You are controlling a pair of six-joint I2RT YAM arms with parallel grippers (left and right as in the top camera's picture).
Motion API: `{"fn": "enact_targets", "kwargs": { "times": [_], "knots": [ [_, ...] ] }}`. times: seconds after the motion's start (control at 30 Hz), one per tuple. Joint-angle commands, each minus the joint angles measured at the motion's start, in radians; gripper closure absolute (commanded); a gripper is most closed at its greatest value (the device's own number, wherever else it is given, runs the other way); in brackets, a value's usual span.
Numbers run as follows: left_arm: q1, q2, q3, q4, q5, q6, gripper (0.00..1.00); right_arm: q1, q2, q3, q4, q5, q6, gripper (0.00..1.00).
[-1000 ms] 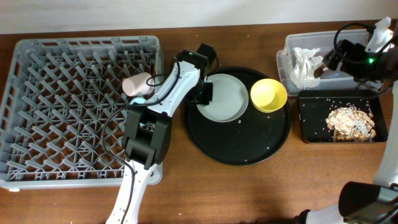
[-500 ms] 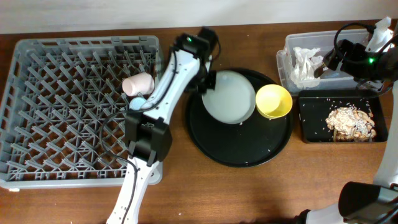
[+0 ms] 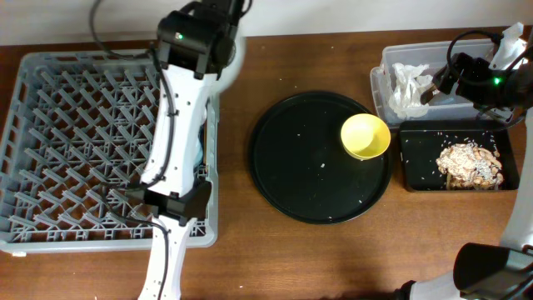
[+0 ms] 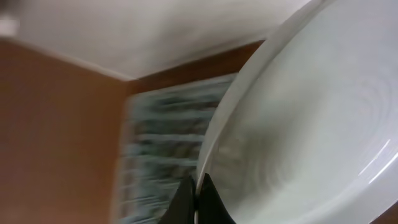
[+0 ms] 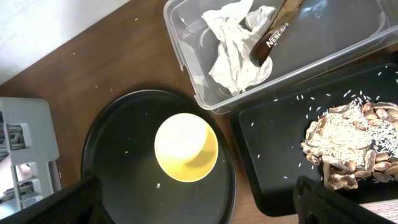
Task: Sort waste into correct bins and load items into the dishwasher rack
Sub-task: 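Stand the grey plate upright in the dish rack, left gripper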
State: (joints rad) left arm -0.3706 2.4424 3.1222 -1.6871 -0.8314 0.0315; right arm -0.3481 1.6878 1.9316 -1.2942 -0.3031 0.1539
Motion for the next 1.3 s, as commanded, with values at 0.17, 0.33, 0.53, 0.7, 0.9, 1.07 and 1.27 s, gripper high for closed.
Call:
{"fn": "enact_targets", "kwargs": {
  "times": [0.17, 0.33, 0.53, 0.7, 0.9, 1.07, 1.27],
  "knots": [
    [0.264, -0.030, -0.010, -0.001, -0.196, 0.235, 1.00, 0.001, 0.004, -0.004, 0.004, 0.027, -0.008, 0.01],
    [0.406, -0.029, -0.022, -0.001, 0.036, 0.349, 1.00, 0.001, 0.004, -0.004, 0.004, 0.027, -0.008, 0.02],
    [0.428, -0.029, -0.143, -0.001, 0.087, 0.389, 1.00, 0.001, 0.004, -0.004, 0.003, 0.026, -0.008, 0.02],
    [0.424, -0.029, -0.327, 0.018, 0.072, 0.326, 1.00, 0.001, 0.004, -0.004, 0.000, 0.026, -0.008, 0.02],
    [0.422, -0.029, -0.368, 0.095, -0.112, 0.288, 1.00, 0.001, 0.004, -0.004, 0.000, 0.026, -0.007, 0.02],
    [0.394, -0.029, -0.368, 0.092, -0.098, 0.299, 1.00, 0.001, 0.004, -0.004, 0.000, 0.027, -0.008, 0.02],
    [0.333, -0.029, -0.368, 0.045, 0.116, 0.298, 0.52, 0.001, 0.004, -0.004, 0.000, 0.027, -0.008, 0.02]
  ]
}}
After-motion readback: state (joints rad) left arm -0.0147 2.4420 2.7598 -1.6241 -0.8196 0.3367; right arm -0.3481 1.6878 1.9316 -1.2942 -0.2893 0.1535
